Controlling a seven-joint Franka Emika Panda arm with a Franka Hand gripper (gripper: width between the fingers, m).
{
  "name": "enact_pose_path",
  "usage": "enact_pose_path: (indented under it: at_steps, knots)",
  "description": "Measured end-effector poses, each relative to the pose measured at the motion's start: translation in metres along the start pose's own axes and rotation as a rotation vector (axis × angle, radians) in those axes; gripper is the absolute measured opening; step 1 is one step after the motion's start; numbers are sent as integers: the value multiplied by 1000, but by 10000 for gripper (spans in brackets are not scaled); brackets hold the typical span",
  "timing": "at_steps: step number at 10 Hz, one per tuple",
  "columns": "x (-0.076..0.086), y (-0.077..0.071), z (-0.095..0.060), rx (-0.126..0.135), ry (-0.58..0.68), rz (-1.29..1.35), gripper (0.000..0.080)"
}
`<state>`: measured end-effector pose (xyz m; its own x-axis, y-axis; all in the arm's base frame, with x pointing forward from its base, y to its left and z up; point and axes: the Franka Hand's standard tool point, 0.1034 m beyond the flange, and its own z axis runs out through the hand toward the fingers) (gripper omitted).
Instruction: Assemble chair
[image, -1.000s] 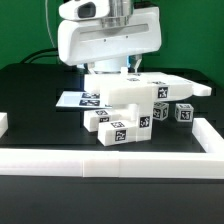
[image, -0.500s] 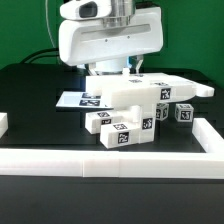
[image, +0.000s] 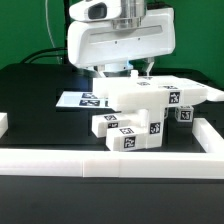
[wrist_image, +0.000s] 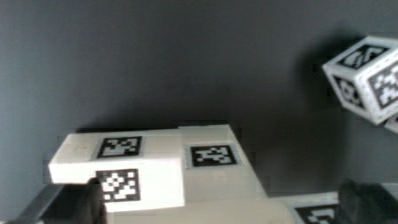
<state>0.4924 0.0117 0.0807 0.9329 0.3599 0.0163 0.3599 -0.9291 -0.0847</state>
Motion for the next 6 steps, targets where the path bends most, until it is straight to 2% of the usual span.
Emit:
enact_pose_path:
  at_steps: [4, 6]
  knots:
    - [28, 12, -2, -5, 8, 9, 649]
    - [33, 9, -2, -5, 8, 39, 649]
